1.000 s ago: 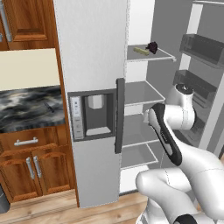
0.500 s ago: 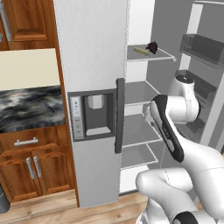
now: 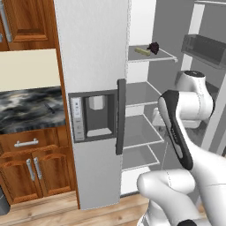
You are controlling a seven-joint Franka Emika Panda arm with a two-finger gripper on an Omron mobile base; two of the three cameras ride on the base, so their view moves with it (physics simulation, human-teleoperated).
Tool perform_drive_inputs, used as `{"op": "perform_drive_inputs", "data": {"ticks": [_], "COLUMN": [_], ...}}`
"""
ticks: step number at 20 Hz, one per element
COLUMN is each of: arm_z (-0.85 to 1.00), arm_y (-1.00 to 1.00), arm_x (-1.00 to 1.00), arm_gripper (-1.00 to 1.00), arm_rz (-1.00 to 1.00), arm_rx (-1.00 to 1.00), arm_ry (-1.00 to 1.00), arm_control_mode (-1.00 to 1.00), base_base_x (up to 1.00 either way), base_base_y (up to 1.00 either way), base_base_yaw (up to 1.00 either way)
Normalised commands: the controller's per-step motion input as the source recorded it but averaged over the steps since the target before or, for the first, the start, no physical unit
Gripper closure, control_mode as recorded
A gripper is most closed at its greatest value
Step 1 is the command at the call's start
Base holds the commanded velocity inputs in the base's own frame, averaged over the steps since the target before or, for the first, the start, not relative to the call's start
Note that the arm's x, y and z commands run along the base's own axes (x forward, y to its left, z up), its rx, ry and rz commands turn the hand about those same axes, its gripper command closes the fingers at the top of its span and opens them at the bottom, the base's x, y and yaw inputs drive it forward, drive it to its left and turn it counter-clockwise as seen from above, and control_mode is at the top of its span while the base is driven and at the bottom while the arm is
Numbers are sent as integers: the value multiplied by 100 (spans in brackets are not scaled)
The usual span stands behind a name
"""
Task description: Retrieve the butter from the fridge and place it on a plate on the dining table. Then retrieve the butter knife by the fridge and place it near the plate.
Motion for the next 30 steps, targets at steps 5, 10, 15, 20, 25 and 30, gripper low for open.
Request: {"op": "perform_drive_inputs", "data": {"ticks": [5, 10, 15, 20, 25, 30], "arm_z": [0, 0, 0, 0, 0, 0], "arm_y": [0, 0, 0, 0, 0, 0], "arm_x": [-42, 0, 0, 0, 0, 0], "arm_gripper": [-100, -100, -100, -100, -100, -100], "arm_rz": [0, 0, 0, 0, 0, 0], "arm_rx": [-5, -7, 0, 0, 0, 0], "arm_ry": [0, 3, 0, 0, 0, 0], "arm_control_mode": [-100, -100, -100, 100, 100, 100], "base_base_x": [0, 0, 0, 0, 30, 60], "base_base_y": [0, 0, 0, 0, 4, 10], "base_base_yaw": [0, 0, 0, -3, -20, -15]}}
